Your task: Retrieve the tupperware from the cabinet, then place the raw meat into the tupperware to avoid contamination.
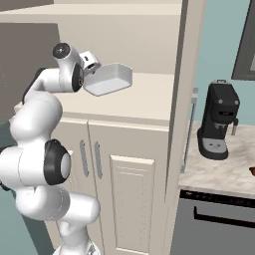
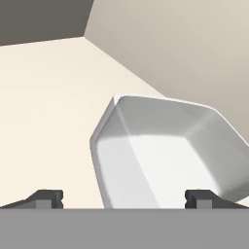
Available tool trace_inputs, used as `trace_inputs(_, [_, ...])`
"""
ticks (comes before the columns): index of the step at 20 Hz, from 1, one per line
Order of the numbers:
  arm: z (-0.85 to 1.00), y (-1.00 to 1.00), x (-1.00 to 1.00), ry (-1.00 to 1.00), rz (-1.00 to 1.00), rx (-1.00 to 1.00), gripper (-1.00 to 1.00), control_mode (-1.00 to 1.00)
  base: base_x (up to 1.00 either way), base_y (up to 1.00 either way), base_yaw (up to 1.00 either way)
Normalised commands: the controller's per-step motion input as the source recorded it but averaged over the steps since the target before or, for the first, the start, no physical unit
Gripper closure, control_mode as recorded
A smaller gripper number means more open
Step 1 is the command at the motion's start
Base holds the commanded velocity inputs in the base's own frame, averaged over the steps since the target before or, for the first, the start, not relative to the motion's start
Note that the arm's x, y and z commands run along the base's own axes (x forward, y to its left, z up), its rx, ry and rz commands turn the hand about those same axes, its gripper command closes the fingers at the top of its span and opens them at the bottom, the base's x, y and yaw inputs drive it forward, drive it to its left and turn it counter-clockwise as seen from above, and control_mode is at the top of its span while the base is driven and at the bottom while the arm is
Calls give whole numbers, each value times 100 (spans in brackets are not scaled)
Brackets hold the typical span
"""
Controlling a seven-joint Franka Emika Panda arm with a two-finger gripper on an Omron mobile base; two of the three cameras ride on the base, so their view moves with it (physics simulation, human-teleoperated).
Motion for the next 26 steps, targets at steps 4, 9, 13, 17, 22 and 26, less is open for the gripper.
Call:
trace_inputs(4, [-4,0,27,1,0,0,-100,-100,0,0,0])
trace_inputs(9, [-4,0,29,1,0,0,-100,-100,0,0,0])
trace_inputs(13, [-5,0,28,2,0,0,-100,-100,0,0,0])
trace_inputs(17, [-6,0,26,3,0,0,-100,-100,0,0,0])
trace_inputs(22, [-8,0,18,5,0,0,-100,-100,0,0,0])
trace_inputs(26, [-12,0,11,7,0,0,-100,-100,0,0,0])
